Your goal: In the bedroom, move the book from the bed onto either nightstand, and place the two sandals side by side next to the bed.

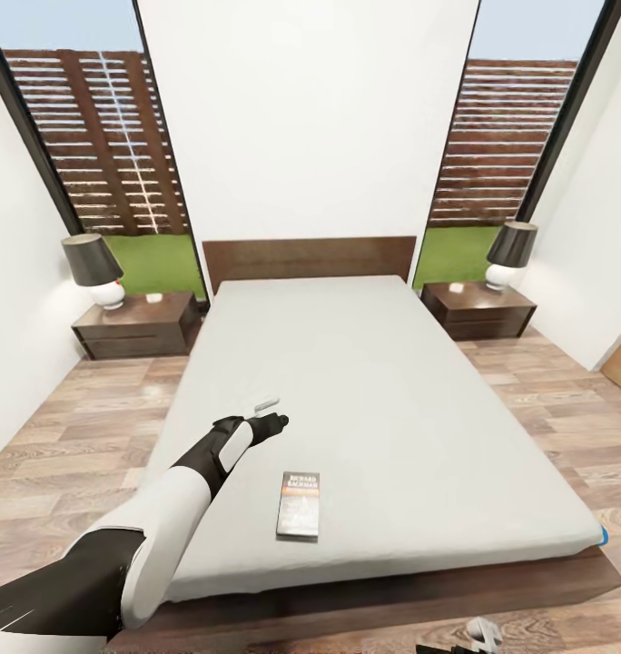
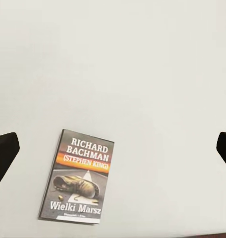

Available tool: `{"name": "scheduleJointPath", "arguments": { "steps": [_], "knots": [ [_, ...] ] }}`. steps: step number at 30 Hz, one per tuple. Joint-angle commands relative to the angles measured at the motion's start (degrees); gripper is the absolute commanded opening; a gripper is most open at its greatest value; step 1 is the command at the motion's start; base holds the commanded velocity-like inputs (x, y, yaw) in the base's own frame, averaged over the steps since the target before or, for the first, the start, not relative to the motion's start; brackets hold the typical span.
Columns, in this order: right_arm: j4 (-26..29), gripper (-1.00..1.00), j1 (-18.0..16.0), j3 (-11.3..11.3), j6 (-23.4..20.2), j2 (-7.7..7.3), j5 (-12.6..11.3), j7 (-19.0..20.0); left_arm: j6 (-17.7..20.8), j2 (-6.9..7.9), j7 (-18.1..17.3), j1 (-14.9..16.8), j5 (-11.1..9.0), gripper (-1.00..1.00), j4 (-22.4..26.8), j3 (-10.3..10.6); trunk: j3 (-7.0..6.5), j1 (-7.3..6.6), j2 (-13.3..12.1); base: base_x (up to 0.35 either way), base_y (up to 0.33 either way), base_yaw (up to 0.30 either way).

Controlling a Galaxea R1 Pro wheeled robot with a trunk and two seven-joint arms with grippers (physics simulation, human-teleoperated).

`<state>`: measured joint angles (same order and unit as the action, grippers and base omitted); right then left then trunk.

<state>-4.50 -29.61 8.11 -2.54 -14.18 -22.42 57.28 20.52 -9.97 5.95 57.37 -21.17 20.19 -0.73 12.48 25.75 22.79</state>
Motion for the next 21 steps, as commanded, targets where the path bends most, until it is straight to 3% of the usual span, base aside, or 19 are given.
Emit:
{"name": "scheduleJointPath", "arguments": {
  "steps": [1,21],
  "knots": [
    [-0.16,1.0,-0.09,0.41,-0.27,0.01,-0.61,0.29,0.31,-0.02,0.37,0.03,-0.54,1.0,0.11,-0.06,0.21,0.03,0.12,0.0,0.0,0.0],
    [-0.16,1.0,-0.1,0.41,-0.27,0.03,-0.61,0.29,0.31,-0.02,0.36,0.03,-0.54,1.0,0.17,-0.06,2.0,0.03,0.12,0.0,0.0,0.0]
  ]
}}
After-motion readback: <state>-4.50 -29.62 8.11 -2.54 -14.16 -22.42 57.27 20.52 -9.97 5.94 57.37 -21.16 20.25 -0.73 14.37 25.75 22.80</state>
